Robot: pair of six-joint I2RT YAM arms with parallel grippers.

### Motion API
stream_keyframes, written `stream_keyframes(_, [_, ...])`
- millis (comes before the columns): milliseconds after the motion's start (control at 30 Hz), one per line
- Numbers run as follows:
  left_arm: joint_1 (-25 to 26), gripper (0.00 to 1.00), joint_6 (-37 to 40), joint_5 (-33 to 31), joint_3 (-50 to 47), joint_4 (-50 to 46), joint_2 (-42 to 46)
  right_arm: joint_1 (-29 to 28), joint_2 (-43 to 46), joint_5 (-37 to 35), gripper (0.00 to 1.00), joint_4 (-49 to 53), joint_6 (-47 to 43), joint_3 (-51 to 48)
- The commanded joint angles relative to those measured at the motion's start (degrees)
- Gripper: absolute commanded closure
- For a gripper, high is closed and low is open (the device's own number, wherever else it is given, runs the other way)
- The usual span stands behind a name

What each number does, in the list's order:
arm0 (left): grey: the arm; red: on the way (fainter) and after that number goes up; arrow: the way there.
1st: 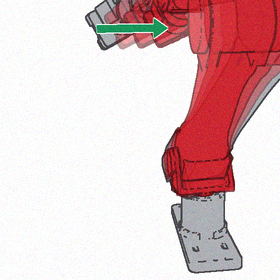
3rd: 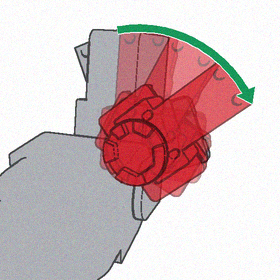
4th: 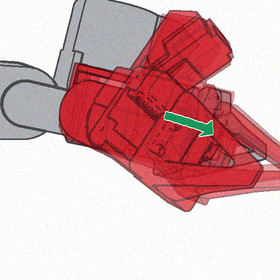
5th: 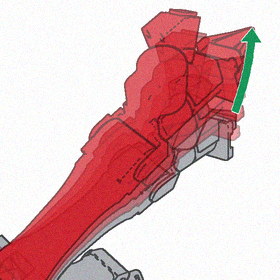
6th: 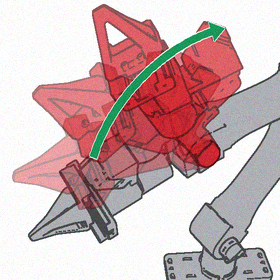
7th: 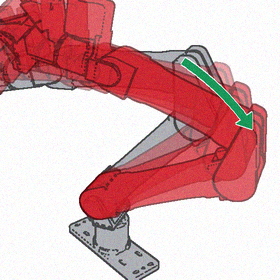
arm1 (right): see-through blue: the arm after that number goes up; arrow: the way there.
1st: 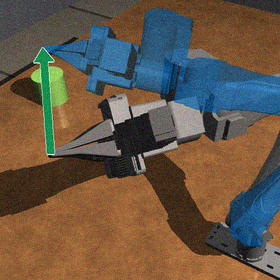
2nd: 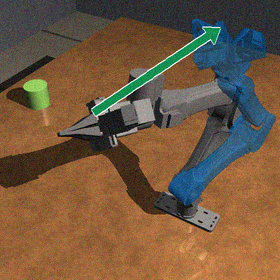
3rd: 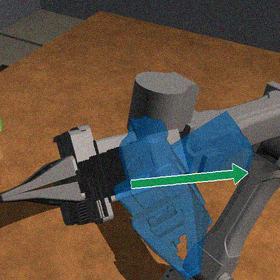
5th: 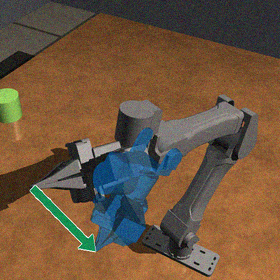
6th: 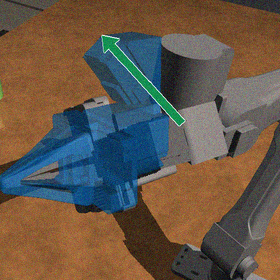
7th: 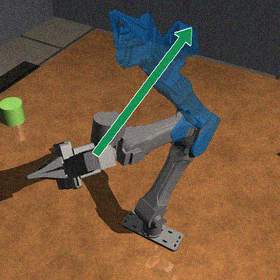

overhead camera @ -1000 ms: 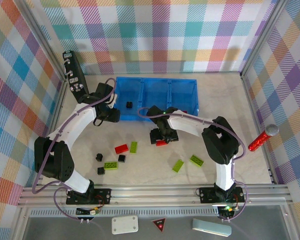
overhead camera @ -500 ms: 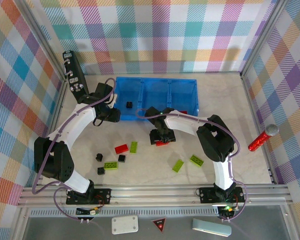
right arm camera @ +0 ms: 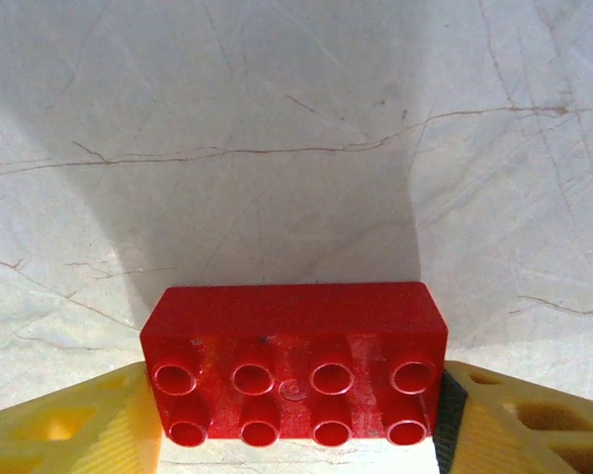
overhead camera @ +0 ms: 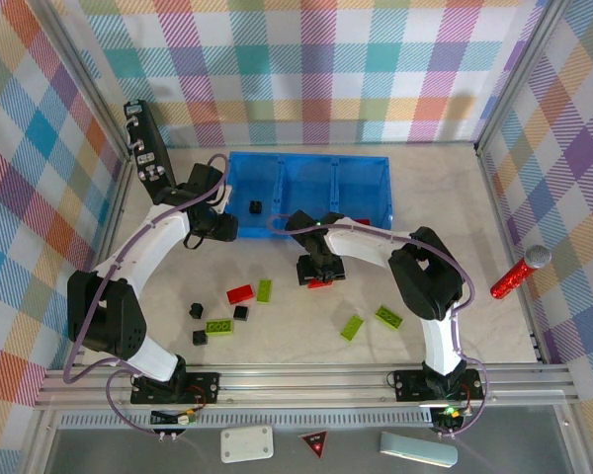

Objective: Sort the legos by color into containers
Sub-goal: Pick up the lego from the center of the table, then place the lego in the container.

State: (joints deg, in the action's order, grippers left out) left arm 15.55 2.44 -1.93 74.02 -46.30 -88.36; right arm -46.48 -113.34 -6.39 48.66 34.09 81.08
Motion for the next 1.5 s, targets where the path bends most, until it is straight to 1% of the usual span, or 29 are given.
stream_keyframes(0, [-0.8,0.49,0.6,1.1,-0.7,0.5,0.9,-0.5,-0.1,0.1,0.33,1.1,0.6,1.5])
stream_keyframes(367, [-0.8,0.49,0.8,-0.3,-1.5,1.2,1.3,0.2,2.3,-1.6,0.33,3.3,-1.1,2.1])
stream_keyframes(767, [-0.8,0.49,1.2,-1.2,-1.9,1.3,2.0,4.8,7.8,-2.4,0.32,8.0,-5.1,2.8])
stream_keyframes(1133, [-0.9,0.49,1.1,-1.2,-2.0,1.3,2.4,13.4,9.4,-1.8,0.31,10.9,-10.4,7.1])
stream_keyframes(1467, [-1.0,0.49,1.1,-1.0,-2.1,1.4,2.3,21.6,4.7,-0.9,0.31,12.4,-14.9,15.8])
